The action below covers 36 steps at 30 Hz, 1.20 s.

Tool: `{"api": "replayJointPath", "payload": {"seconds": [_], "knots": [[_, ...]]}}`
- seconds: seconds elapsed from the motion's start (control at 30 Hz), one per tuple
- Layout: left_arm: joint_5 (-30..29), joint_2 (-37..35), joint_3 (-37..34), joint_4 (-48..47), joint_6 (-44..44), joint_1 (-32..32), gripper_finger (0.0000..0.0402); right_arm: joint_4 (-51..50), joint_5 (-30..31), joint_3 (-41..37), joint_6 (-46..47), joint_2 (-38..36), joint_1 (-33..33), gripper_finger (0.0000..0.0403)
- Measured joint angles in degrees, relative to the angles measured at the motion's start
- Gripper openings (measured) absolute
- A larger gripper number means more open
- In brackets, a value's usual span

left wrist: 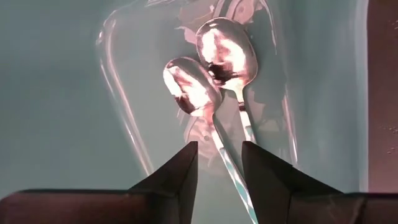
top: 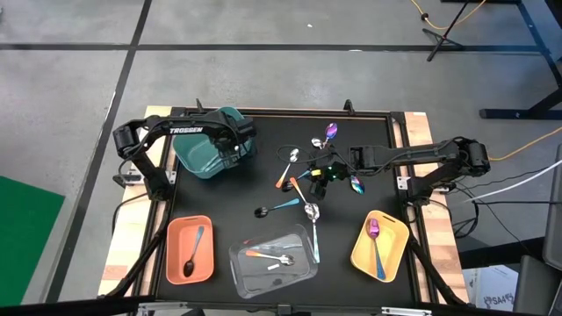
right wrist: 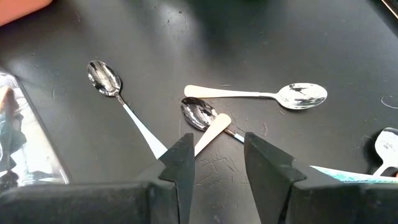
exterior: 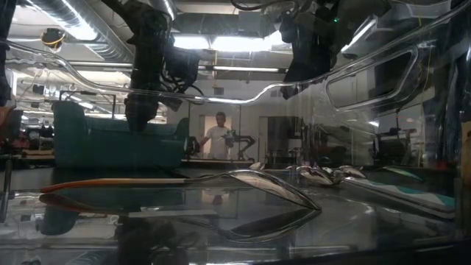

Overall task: Sort silverware by color (type)
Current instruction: Put the blue spoon into the orange bin

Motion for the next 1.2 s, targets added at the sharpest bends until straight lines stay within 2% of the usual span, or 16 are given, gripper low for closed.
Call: {"api": "replayJointPath", "payload": {"seconds": [0.7,1.2], "knots": [[0.0,-0.74,0.0,-0.9,0.09,-0.16,0.0074,-0.15,0.0,0.02,-0.01,0.02,-0.01,0.0127],[0.07,-14.68,0.0,-0.83,-2.49,-4.65,0.0067,-0.09,-0.02,0.0,0.01,0.02,0.01,0.0127]]}}
